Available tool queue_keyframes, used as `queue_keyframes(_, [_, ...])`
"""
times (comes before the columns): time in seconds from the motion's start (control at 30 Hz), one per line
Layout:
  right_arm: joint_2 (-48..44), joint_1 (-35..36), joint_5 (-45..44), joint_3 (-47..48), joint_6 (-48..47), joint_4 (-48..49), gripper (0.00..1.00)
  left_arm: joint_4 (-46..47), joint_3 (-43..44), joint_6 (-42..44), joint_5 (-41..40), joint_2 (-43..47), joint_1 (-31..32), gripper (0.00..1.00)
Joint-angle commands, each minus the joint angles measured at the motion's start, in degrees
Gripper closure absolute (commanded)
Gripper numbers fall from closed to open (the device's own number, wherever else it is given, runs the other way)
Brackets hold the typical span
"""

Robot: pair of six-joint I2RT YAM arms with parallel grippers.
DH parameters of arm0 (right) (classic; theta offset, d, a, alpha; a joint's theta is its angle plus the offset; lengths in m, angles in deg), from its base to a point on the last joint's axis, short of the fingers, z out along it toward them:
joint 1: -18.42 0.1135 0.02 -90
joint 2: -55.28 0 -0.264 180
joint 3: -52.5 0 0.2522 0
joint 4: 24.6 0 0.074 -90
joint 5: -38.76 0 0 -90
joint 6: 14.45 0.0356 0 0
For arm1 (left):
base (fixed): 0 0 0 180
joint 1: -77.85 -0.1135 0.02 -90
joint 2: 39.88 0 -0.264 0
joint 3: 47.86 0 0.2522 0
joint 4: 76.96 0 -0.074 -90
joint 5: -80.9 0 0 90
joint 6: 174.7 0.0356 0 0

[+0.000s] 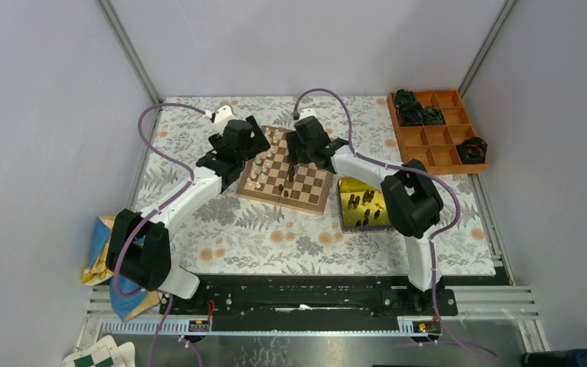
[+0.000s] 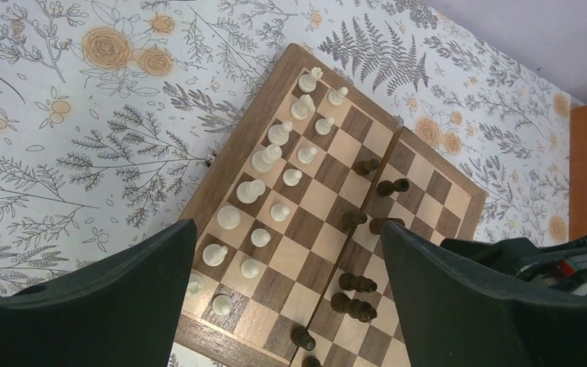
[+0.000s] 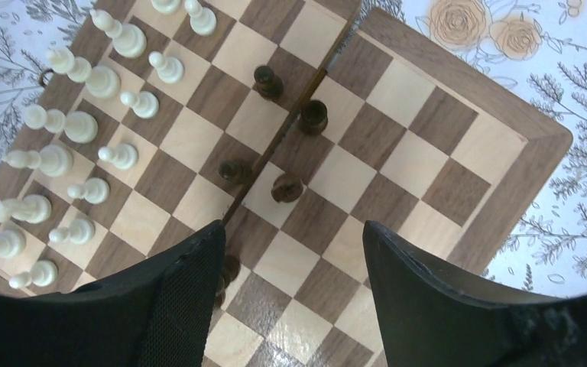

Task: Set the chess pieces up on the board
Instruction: Pick up the chess piece from the chessboard.

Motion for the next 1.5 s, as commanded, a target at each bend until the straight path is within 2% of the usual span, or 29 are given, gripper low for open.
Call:
queue_keyframes(0.0, [1.89,-0.6,1.76,5.1,-1.03,0.57,0.28,3.93,1.17,-0.14,-0.02,-0.19,-0.61,0.03])
queue_keyframes(0.7, [9.73,-1.69,2.46,12.68,-1.12,-2.79,0.48,6.68,0.15,-0.98,3.13,-1.89,-3.18,0.03])
queue_keyframes(0.77, [9.89,-1.68,2.54,12.61,-1.12,-2.67,0.53,6.84,0.15,-1.15,3.31,-2.15,-3.38,0.03])
queue_keyframes(0.9, [9.69,-1.73,2.18,12.07,-1.42,-2.39,0.75,6.93,0.05,-1.33,3.52,-2.21,-3.49,0.03])
queue_keyframes(1.07, [8.45,-1.68,1.25,10.67,-1.97,-2.0,0.88,6.82,-0.13,-1.59,3.77,-2.38,-3.59,0.03])
queue_keyframes(1.17, [6.87,-1.67,0.28,9.47,-2.55,-1.58,1.0,6.68,-0.22,-1.63,3.86,-2.39,-3.58,0.03])
queue_keyframes(1.47, [1.14,-1.79,-5.5,5.45,-5.16,-0.24,1.0,6.5,-0.7,-1.78,3.83,-2.08,-3.58,0.03])
